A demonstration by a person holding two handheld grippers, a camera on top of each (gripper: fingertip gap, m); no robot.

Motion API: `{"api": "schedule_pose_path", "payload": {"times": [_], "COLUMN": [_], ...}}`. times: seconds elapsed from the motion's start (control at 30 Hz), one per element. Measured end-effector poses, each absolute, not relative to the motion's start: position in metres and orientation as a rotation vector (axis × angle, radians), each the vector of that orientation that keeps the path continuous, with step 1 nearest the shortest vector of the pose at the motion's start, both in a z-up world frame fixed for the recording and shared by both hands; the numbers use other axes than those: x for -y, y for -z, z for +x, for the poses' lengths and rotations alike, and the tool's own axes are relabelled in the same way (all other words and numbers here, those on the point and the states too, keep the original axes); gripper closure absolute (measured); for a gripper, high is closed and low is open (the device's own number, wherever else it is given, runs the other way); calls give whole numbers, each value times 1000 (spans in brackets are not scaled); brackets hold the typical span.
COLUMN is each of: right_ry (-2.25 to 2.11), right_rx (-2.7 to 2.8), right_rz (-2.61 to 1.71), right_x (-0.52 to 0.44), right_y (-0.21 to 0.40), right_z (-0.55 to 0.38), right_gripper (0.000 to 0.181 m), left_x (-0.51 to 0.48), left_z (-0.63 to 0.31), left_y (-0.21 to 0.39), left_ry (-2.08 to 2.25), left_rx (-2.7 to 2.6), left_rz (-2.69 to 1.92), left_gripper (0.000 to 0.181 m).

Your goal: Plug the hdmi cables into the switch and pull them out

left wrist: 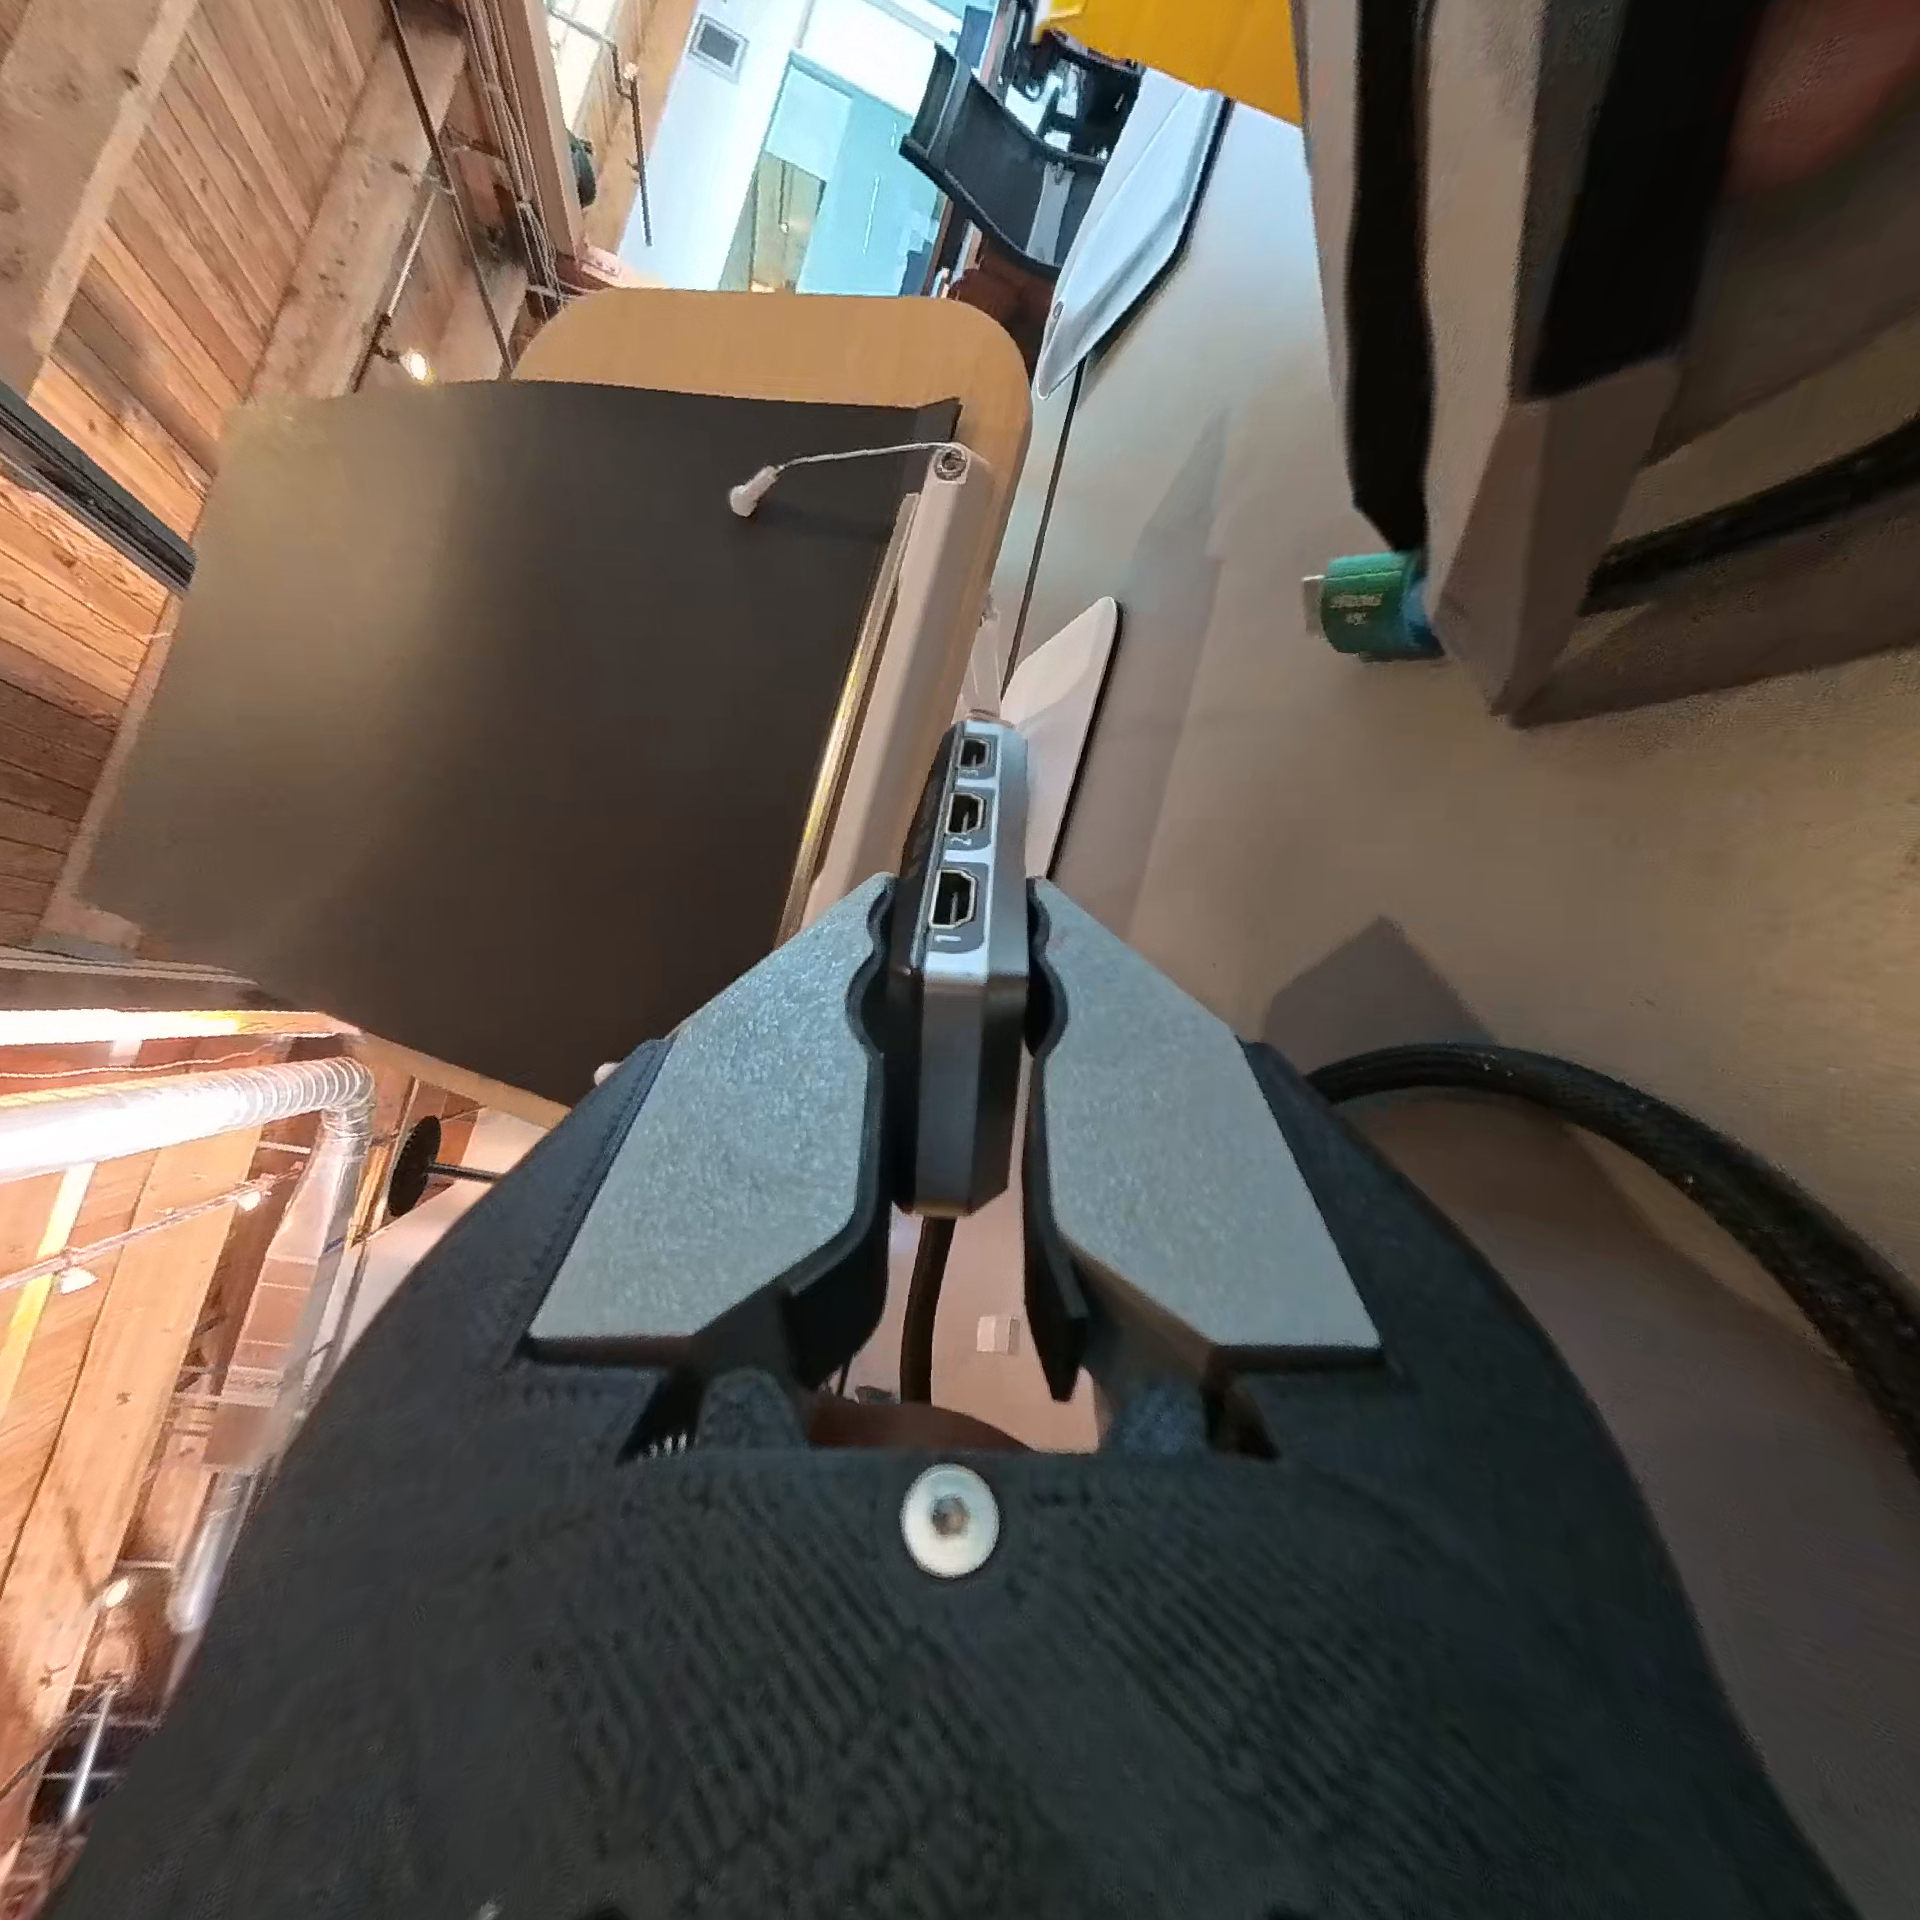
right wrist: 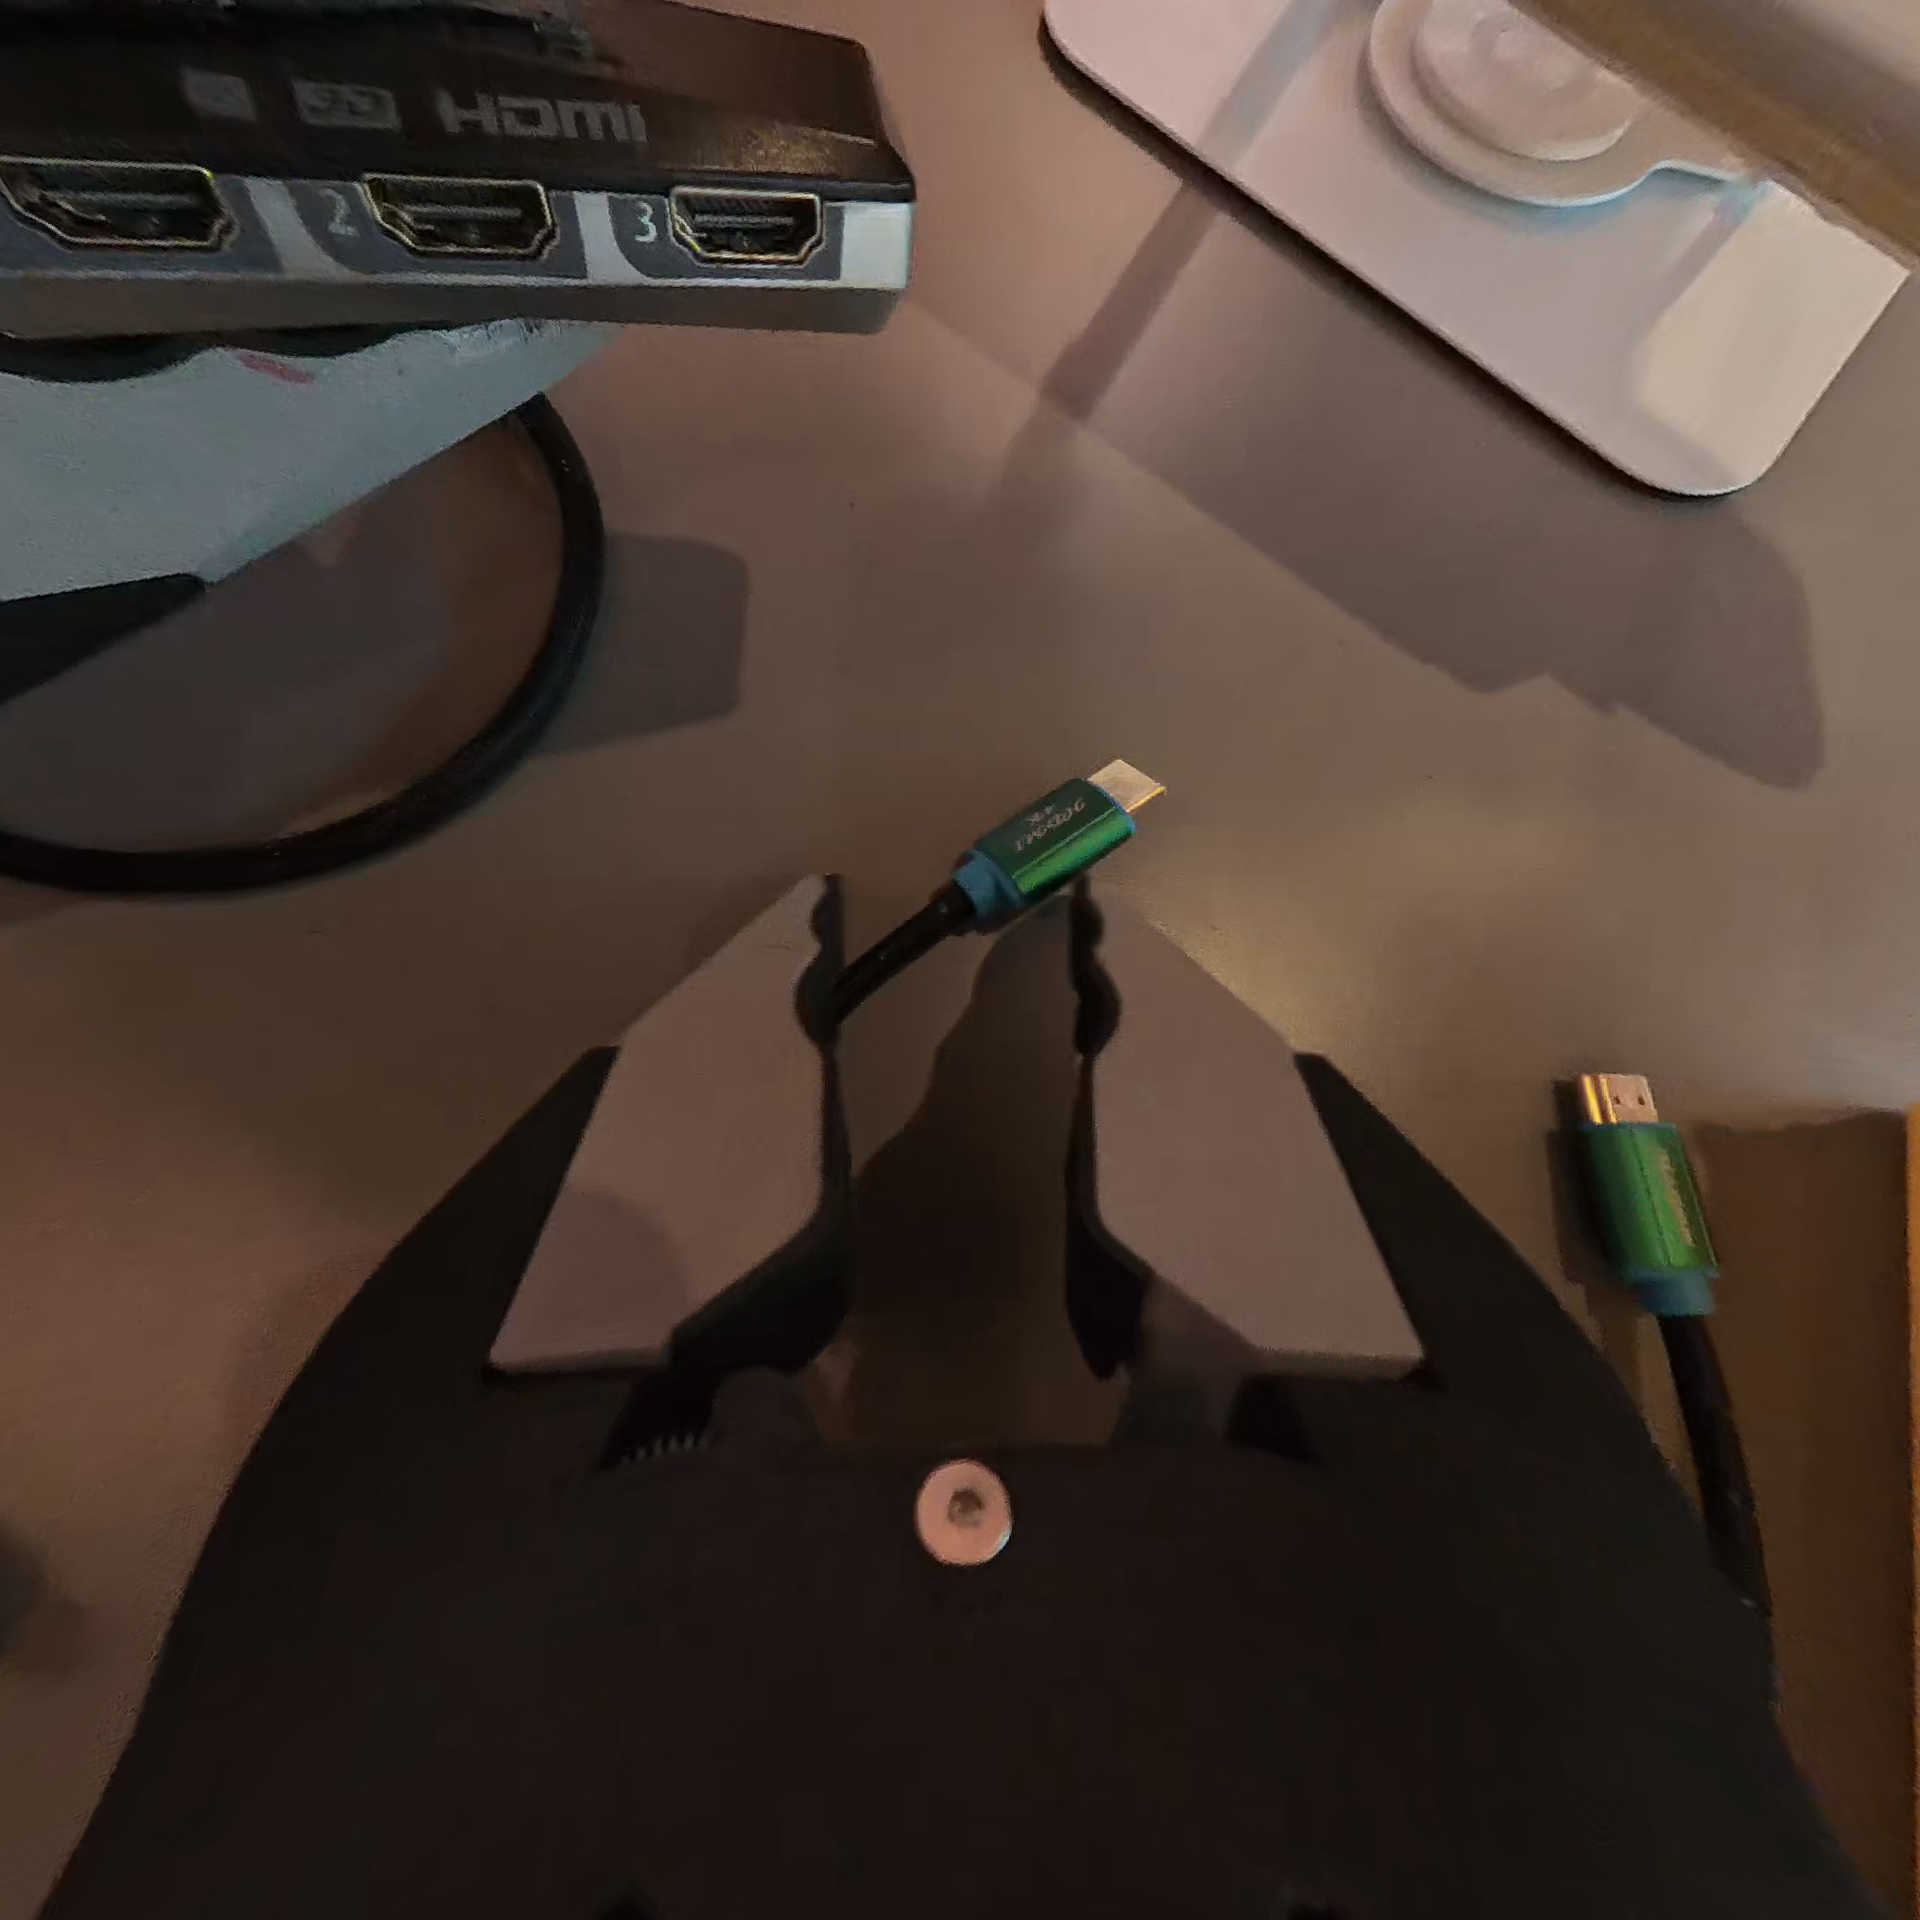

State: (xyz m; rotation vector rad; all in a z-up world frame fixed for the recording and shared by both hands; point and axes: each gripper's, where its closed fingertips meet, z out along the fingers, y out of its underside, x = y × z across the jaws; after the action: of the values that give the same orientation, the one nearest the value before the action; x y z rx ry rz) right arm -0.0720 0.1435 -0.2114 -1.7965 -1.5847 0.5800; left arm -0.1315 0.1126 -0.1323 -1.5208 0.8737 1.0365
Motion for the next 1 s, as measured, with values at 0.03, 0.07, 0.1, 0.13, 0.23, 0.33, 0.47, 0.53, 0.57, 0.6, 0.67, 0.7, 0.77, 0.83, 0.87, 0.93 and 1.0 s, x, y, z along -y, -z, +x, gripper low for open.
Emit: {"api": "schedule_pose_path", "payload": {"times": [0.03, 0.07, 0.1, 0.13, 0.23, 0.33, 0.47, 0.53, 0.57, 0.6, 0.67, 0.7, 0.77, 0.83, 0.87, 0.93, 1.0], "right_ry": [-584, -596, -610, -637, -731, -677, -619, -562, -563, -553, -516, -512, -511, -554, -569, -577, -604], "right_rx": [1601, 1636, 1688, 1766, 2085, 2350, 2327, 2244, 2199, 2160, 2085, 2068, 2045, 2035, 2028, 1999, 1981], "right_rz": [-1790, -1772, -1752, -1714, -1451, -1266, -1366, -1380, -1357, -1331, -1286, -1263, -1219, -1189, -1193, -1218, -1250], "right_x": [-143, -141, -137, -130, -100, -89, -97, -104, -103, -104, -109, -109, -107, -98, -95, -95, -95], "right_y": [212, 212, 212, 211, 202, 205, 210, 212, 210, 208, 206, 206, 206, 205, 205, 206, 207], "right_z": [-72, -72, -71, -70, -56, -25, -13, -11, -11, -10, -8, -7, -7, -10, -13, -19, -25], "right_gripper": [154, 156, 157, 159, 163, 165, 162, 153, 152, 150, 148, 149, 150, 146, 144, 144, 151], "left_x": [-112, -111, -111, -111, -111, -111, -112, -113, -113, -112, -113, -113, -114, -115, -115, -116, -115], "left_z": [-131, -131, -131, -131, -127, -127, -120, -116, -113, -112, -108, -108, -107, -107, -107, -107, -107], "left_y": [132, 132, 132, 133, 137, 137, 136, 142, 144, 146, 147, 146, 146, 147, 147, 146, 145], "left_ry": [-1027, -1016, -1005, -993, -950, -948, -971, -976, -976, -976, -975, -982, -1002, -1023, -1034, -1046, -1047], "left_rx": [-869, -868, -871, -877, -909, -924, -978, -1014, -1031, -1044, -1057, -1055, -1056, -1063, -1066, -1063, -1056], "left_rz": [-1520, -1521, -1523, -1525, -1520, -1495, -1449, -1446, -1443, -1440, -1428, -1421, -1414, -1406, -1402, -1395, -1391], "left_gripper": [162, 162, 162, 162, 162, 162, 162, 162, 162, 162, 162, 162, 162, 162, 162, 162, 162]}}
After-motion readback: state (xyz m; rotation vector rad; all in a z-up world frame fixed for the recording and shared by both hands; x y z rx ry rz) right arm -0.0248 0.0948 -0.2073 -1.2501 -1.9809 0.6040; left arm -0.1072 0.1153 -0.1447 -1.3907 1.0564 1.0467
